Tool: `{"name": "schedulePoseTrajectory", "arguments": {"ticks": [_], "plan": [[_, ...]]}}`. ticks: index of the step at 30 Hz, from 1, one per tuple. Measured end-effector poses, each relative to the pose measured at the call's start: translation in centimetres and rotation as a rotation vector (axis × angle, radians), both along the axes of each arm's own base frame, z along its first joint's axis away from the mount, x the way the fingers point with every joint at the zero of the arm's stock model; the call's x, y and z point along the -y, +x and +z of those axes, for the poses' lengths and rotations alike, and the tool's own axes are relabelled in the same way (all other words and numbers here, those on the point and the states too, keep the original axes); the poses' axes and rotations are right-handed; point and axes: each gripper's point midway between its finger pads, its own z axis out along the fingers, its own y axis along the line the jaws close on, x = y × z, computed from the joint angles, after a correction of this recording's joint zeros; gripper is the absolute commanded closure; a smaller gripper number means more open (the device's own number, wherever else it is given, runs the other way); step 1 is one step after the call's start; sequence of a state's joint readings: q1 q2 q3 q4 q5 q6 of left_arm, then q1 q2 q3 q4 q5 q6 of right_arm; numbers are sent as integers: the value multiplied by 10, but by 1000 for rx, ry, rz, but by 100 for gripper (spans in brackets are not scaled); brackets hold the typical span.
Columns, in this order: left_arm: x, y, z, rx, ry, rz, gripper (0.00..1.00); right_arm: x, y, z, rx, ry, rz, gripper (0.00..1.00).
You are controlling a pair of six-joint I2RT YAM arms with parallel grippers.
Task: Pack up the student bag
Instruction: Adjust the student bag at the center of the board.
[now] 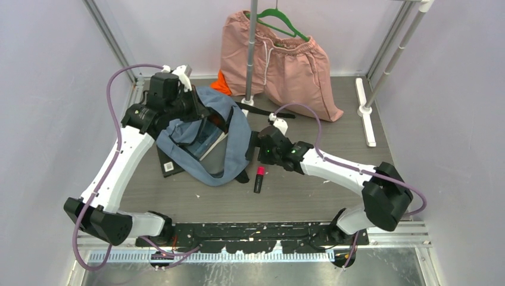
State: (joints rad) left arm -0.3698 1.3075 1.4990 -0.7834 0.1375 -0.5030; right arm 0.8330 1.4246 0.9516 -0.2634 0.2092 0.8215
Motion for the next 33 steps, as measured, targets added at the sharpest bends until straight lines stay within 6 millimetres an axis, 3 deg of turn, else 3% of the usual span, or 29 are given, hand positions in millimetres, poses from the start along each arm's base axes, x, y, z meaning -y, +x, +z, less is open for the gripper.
{"name": "schedulePoseTrajectory", "arguments": {"ticks": [4, 8, 13, 16, 18, 19, 21, 22, 28, 30, 33], "plan": [[3, -1, -6, -16, -19, -2, 100, 16, -8, -34, -78, -118, -6, 2], [5, -2, -10, -25, -31, -9, 100, 11, -9, -46, -108, -119, 17, 8], [6, -8, -13, -36, -48, -14, 100, -14, 16, -45, -117, 94, 32, 16], [7, -10, -11, -32, -54, -19, 100, -18, 34, -62, -157, 158, 6, 20], [7, -10, -10, -30, -59, -20, 100, -20, 41, -78, -197, 155, -1, 34], [7, -11, -9, -27, -62, -22, 100, -23, 42, -85, -215, 154, 3, 51], [7, -12, -8, -24, -65, -21, 100, -34, 46, -83, -216, 186, 25, 93], [6, -12, -7, -21, -66, -20, 100, -38, 46, -80, -213, 199, 37, 99], [5, -12, -5, -18, -69, -16, 100, -46, 44, -62, -199, 250, 65, 99], [5, -11, -2, -11, -70, -15, 100, -47, 43, -48, -178, 266, 81, 99], [6, -9, 11, 12, -78, -14, 100, -46, 38, -11, -119, 296, 116, 99]]}}
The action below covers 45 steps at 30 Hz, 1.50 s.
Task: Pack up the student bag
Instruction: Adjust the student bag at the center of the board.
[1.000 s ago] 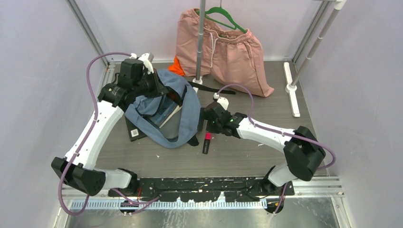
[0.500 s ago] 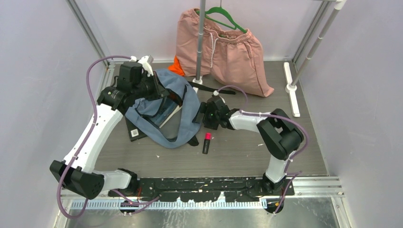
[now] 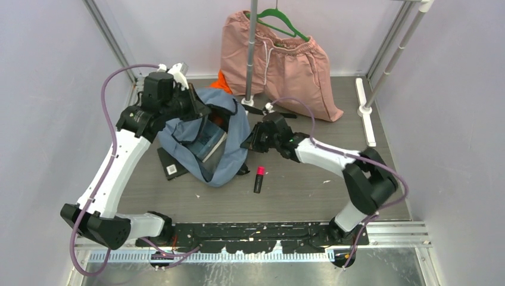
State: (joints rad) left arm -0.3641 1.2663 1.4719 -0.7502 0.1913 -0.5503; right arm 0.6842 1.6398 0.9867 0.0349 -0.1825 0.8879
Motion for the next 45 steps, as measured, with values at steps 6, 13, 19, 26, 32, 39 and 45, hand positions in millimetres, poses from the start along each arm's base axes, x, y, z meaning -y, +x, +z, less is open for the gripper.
{"name": "schedulePoseTrajectory", "arguments": {"ticks": [6, 13, 19, 26, 32, 39, 45], "plan": [[9, -2, 49, 81, -78, -32, 100, 17, -31, 74, 121, 38, 67, 99], [17, -13, 73, 112, -146, -75, 100, 49, -76, 90, 207, -5, 134, 99], [18, -11, 52, 59, -146, -68, 100, 44, -102, 52, 158, -95, 252, 99], [18, -11, 51, 59, -142, -67, 100, 36, -119, 45, 175, -127, 323, 99], [8, -5, 59, 93, -74, -37, 100, 34, -107, 50, 201, -166, 313, 99], [-33, 29, 79, 143, 85, 99, 100, -39, -71, 36, 160, -90, 383, 99], [-67, 65, 105, 206, 212, 204, 100, -110, -22, 51, 205, -3, 404, 99]]}}
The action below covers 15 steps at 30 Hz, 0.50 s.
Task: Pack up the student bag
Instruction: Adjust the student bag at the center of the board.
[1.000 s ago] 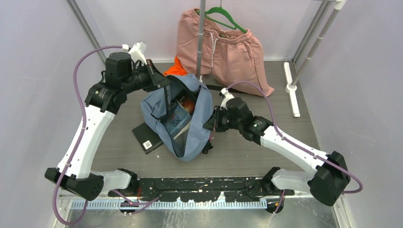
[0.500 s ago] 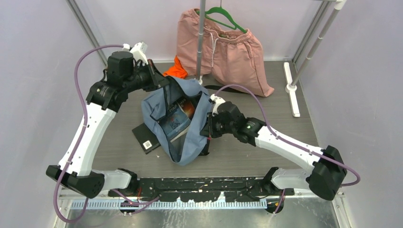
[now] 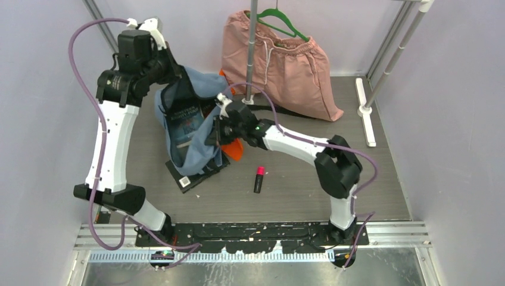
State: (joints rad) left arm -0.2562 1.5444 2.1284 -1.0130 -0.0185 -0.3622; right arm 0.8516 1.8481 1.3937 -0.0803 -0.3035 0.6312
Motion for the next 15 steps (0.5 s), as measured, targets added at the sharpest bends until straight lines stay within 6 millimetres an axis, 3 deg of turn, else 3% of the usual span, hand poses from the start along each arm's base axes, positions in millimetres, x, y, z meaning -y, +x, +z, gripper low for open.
{"name": "schedulePoseTrajectory", "arguments": {"ticks": [2, 6, 9, 12, 15], "plan": [[-17, 8, 1, 5, 8, 41, 100, -17, 13, 9, 16, 23, 6, 99], [-71, 18, -12, -15, -4, 169, 100, -51, 26, 17, 24, 56, 50, 99], [-108, 18, -35, -71, -14, 252, 100, -68, 23, 3, 5, 33, 82, 99], [-131, 16, -39, -77, -31, 301, 100, -88, 5, -19, -30, 13, 143, 98], [-149, 7, -33, -60, -43, 339, 100, -101, -18, -32, -61, 8, 207, 74]]}}
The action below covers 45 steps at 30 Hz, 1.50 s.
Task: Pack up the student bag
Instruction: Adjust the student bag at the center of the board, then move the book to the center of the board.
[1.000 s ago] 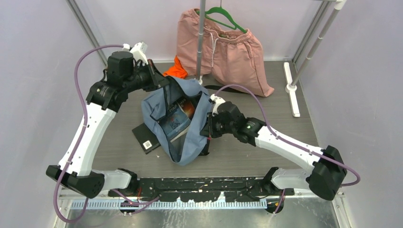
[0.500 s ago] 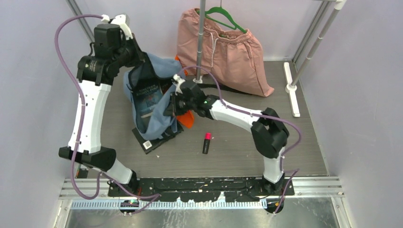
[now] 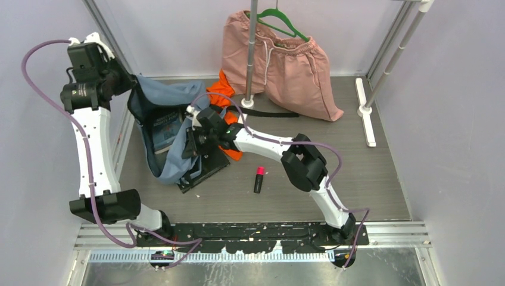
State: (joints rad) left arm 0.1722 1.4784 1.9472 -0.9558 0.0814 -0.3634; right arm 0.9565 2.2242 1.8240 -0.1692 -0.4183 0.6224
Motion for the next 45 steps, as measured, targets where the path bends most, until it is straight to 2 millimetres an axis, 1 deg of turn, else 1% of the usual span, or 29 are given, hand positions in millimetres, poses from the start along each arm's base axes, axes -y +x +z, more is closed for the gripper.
{"name": "schedulePoseTrajectory", "arguments": {"ticks": [2, 4, 6, 7, 9, 11, 13, 15, 17, 18, 19, 20, 22, 24, 27, 28, 29, 33, 34, 35, 36, 37, 38, 40, 41, 42, 44, 45], "plan": [[-8, -7, 3, 7, 0, 23, 100, -2, -10, -1, -9, -1, 29, 59], [-10, -10, 3, 9, -4, 32, 100, 2, -17, -3, 5, -19, 49, 31], [-8, -14, -2, 6, -18, 30, 100, 16, -21, -8, 31, -67, 40, 18], [-6, -17, -6, 8, -29, 27, 100, 30, -21, -12, 58, -103, 25, 15], [-1, -21, -15, 7, -50, 19, 100, 58, -20, -12, 81, -153, -10, 13], [4, -25, -23, 14, -72, 9, 100, 91, -16, -9, 94, -184, -64, 12], [7, -29, -31, 18, -90, 3, 100, 124, -3, -5, 96, -202, -141, 12], [9, -31, -40, 14, -99, 5, 100, 151, 11, -7, 87, -211, -215, 13], [9, -35, -52, 0, -104, 8, 100, 176, 25, -21, 51, -231, -289, 16], [9, -37, -58, -10, -106, 11, 100, 183, 29, -28, 33, -241, -312, 17], [9, -39, -64, -20, -108, 14, 100, 190, 30, -39, 5, -252, -333, 20], [10, -41, -72, -34, -113, 17, 100, 194, 27, -50, -28, -263, -344, 22], [11, -45, -85, -58, -125, 20, 100, 192, 16, -67, -94, -260, -343, 24], [14, -49, -96, -78, -143, 20, 100, 182, 5, -80, -154, -232, -334, 27], [16, -57, -112, -107, -159, 24, 100, 167, 0, -94, -226, -189, -336, 28], [17, -60, -117, -116, -163, 27, 100, 158, 1, -93, -240, -155, -335, 28], [17, -61, -121, -123, -168, 31, 100, 154, 2, -92, -248, -140, -341, 29], [19, -66, -126, -130, -183, 41, 99, 145, 8, -93, -280, -98, -386, 31], [19, -68, -128, -130, -183, 47, 86, 143, 11, -93, -284, -92, -397, 31], [18, -72, -131, -132, -181, 61, 61, 142, 14, -93, -283, -87, -407, 31], [17, -76, -132, -136, -175, 79, 42, 141, 16, -93, -280, -82, -417, 31], [15, -79, -133, -142, -161, 86, 29, 141, 18, -92, -277, -81, -425, 31], [13, -82, -133, -147, -148, 95, 22, 141, 20, -93, -271, -83, -432, 31], [15, -87, -132, -162, -121, 90, 20, 142, 22, -93, -261, -86, -442, 31], [20, -88, -129, -167, -97, 76, 20, 142, 23, -93, -255, -87, -445, 31], [30, -89, -125, -165, -67, 40, 21, 142, 23, -94, -250, -88, -446, 31], [74, -89, -111, -139, 4, -108, 28, 142, 24, -93, -240, -89, -447, 33], [103, -93, -105, -125, 28, -205, 32, 142, 24, -93, -237, -88, -446, 34]]}}
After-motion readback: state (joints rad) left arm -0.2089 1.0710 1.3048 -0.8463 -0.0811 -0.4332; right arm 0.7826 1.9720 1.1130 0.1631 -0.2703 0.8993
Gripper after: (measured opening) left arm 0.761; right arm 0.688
